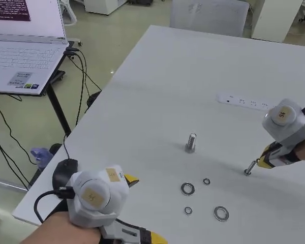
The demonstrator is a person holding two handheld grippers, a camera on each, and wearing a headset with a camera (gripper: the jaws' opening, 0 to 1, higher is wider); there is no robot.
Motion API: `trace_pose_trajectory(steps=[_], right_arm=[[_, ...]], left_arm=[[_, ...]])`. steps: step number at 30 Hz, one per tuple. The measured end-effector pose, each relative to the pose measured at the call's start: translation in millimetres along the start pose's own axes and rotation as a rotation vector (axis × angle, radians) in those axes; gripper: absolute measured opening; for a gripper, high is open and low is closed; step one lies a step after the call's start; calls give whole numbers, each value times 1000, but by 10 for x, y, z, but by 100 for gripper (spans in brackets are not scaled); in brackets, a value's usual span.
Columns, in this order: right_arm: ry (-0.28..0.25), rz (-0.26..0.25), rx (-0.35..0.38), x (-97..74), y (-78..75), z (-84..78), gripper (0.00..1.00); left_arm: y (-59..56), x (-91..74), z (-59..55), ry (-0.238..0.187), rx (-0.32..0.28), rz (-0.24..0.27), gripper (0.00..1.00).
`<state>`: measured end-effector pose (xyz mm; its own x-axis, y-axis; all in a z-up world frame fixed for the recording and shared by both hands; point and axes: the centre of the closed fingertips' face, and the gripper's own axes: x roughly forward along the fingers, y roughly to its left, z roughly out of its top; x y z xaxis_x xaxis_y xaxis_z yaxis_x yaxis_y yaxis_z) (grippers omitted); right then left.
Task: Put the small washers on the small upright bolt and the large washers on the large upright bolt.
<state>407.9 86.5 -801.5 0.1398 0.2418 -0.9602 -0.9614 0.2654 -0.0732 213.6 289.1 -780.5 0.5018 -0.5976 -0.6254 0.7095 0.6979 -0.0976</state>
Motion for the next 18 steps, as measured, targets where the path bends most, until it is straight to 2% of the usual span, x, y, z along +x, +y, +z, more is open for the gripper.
trace_pose_trajectory(steps=[5, 9, 18], right_arm=[[6, 7, -9, 55, -10, 42, 12], [17, 9, -11, 99, -19, 32, 12], [30, 23, -2, 154, -21, 13, 12]], left_arm=[[50, -11, 4, 1, -1, 7, 87], [50, -9, -42, 19, -5, 1, 85], [59, 18, -62, 19, -11, -6, 85]])
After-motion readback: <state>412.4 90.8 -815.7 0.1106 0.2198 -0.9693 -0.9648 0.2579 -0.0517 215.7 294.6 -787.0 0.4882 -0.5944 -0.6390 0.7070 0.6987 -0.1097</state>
